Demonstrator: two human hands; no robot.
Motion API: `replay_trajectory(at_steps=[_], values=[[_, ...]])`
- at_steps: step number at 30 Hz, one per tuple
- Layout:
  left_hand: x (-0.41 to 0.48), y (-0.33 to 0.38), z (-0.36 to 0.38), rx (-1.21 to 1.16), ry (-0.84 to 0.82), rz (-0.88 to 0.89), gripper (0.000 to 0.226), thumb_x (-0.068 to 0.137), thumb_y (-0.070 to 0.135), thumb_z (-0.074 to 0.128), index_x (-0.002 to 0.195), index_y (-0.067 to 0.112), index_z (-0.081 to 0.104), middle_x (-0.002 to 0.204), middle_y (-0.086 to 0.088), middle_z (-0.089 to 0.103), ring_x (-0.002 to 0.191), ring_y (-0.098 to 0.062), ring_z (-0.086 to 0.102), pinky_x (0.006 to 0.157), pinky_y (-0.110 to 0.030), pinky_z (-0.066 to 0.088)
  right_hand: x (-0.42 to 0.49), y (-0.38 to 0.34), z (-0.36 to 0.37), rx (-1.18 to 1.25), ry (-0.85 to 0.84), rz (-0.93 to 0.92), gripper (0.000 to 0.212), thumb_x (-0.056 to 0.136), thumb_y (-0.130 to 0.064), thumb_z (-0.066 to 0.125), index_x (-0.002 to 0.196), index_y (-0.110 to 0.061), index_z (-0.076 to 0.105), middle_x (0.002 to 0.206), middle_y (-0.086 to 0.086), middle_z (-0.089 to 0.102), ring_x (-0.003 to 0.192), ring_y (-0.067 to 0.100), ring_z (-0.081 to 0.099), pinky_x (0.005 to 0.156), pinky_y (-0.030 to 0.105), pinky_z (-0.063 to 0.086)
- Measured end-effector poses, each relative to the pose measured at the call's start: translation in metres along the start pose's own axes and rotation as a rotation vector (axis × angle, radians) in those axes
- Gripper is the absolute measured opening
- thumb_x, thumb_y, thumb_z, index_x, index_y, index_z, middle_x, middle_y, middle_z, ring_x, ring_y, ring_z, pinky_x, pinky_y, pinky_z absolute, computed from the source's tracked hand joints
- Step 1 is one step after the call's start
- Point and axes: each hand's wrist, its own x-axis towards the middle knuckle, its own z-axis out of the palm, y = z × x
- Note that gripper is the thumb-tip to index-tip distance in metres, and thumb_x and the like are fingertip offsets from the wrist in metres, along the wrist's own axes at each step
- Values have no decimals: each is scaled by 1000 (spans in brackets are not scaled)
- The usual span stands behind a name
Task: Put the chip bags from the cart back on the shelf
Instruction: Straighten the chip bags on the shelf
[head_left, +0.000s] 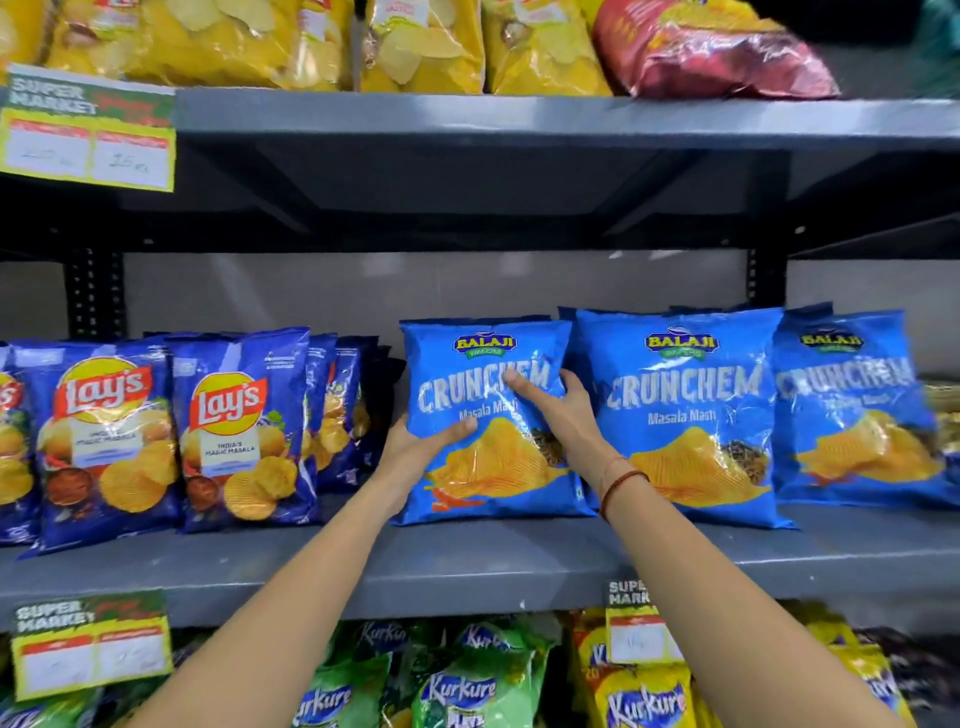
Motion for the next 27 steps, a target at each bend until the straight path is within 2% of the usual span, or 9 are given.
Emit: replay_trajectory(at_steps=[1,4,8,12,15,17,20,24,27], values=[[1,0,0,14,14,32,51,51,28,86,97,25,65,90,11,74,82,-7,71,58,-16,54,2,0,1,27,-7,-33,53,68,-38,82,107,-24,48,97,-20,61,70,-18,63,55,1,46],[5,2,-6,59,34,99,48,57,15,85,98,27,63,95,11,73,85,-7,70,63,-17,56,4,3,3,113,-28,-77,57,64,-36,85,111,-22,57,105,-3,72,84,8,73,65,18,57],[5,2,-10,88,20,71,59,49,24,86,101,26,60,100,6,71,84,-6,70,60,-18,56,5,16,3,90,-40,-96,51,67,-39,83,110,-29,57,111,1,71,94,16,72,77,30,60],[5,-3,-10,74,18,51,56,51,23,85,99,29,58,100,7,70,84,-5,70,56,-16,54,5,15,3,77,-32,-91,69,66,-43,82,124,-20,51,120,5,66,105,21,67,93,46,55],[3,-4,-10,104,31,55,59,53,21,85,103,28,54,105,8,66,94,-7,66,57,-15,54,-3,11,4,62,1,-66,83,66,-44,82,134,-17,43,130,7,61,115,23,62,99,47,50],[0,-1,-8,152,78,67,79,54,23,86,121,22,44,108,11,60,95,-2,60,57,-12,53,-13,8,3,6,37,-83,84,69,-43,80,137,-17,38,132,6,59,118,20,59,102,44,49],[-6,4,-2,267,252,205,106,54,38,84,141,23,25,130,3,47,113,-9,50,89,-23,45,-31,0,0,-137,103,-156,86,77,-46,73,145,-17,30,141,9,51,125,18,51,104,34,44],[-18,11,22,390,492,484,86,68,51,73,136,19,34,134,1,39,124,-17,40,106,-38,35,-55,-16,-11,-258,45,-215,89,83,-52,62,151,-18,15,156,5,30,142,22,32,115,45,32],[-26,14,59,464,499,661,57,81,40,62,128,14,42,126,-7,45,121,-23,43,105,-38,35,-69,-30,-35,-284,75,-309,80,84,-48,63,148,-20,24,152,1,35,137,16,37,112,42,36]])
